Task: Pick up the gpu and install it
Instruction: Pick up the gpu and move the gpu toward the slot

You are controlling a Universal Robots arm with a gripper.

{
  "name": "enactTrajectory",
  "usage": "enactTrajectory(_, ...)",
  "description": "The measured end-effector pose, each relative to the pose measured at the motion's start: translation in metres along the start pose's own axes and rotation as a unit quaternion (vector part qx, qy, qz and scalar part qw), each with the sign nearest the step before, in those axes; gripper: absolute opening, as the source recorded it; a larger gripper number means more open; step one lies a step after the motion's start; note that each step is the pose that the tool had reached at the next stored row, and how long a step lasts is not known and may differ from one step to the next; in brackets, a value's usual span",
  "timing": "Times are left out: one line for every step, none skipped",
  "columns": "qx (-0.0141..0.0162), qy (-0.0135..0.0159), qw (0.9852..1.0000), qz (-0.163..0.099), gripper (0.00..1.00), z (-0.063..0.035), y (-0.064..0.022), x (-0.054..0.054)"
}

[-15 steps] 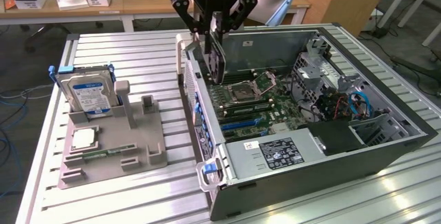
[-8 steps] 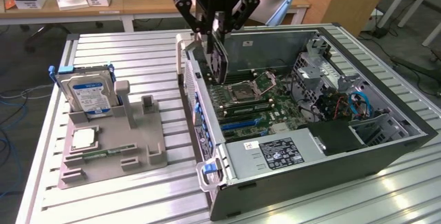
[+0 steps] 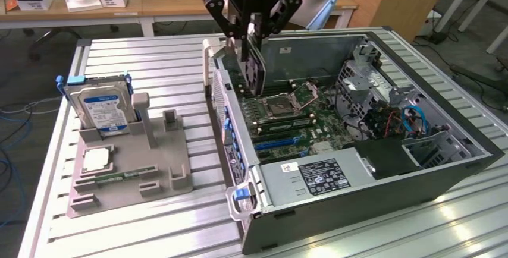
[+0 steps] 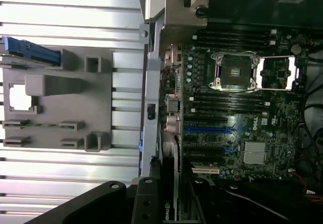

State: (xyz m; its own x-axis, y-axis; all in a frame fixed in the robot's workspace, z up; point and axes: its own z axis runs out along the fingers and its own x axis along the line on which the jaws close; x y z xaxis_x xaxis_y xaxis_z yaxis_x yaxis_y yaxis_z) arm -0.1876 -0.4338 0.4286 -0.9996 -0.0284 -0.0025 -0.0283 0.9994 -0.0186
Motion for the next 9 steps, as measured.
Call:
enactTrajectory(-0.0001, 0.0000, 1.0000, 0.000, 0.26, 0.0000, -0.0001, -0.0004)
enactTrajectory(0.0000, 0.0000, 1.0000, 0.000, 0.26, 0.0000, -0.0001, -0.0009)
enactTrajectory(0.0000, 0.0000, 1.0000, 0.000, 0.26, 0.0000, -0.0001, -0.0015)
enactTrajectory(0.0000, 0.0000, 1.0000, 0.000, 0.26, 0.0001, -0.0001, -0.0021)
enactTrajectory(0.0000, 0.0000, 1.0000, 0.000, 0.26, 0.0000, -0.0001, -0.0026)
enactTrajectory(0.0000, 0.0000, 1.0000, 0.000, 0.26, 0.0000, -0.0001, -0.0030)
enactTrajectory(0.0000, 0.0000, 1.0000, 0.000, 0.26, 0.0000, -0.0001, -0.0035)
enactTrajectory(0.0000, 0.0000, 1.0000, 0.000, 0.26, 0.0000, -0.0001, -0.0040)
enactTrajectory(0.0000, 0.0000, 1.0000, 0.000, 0.26, 0.0001, -0.0001, -0.0048)
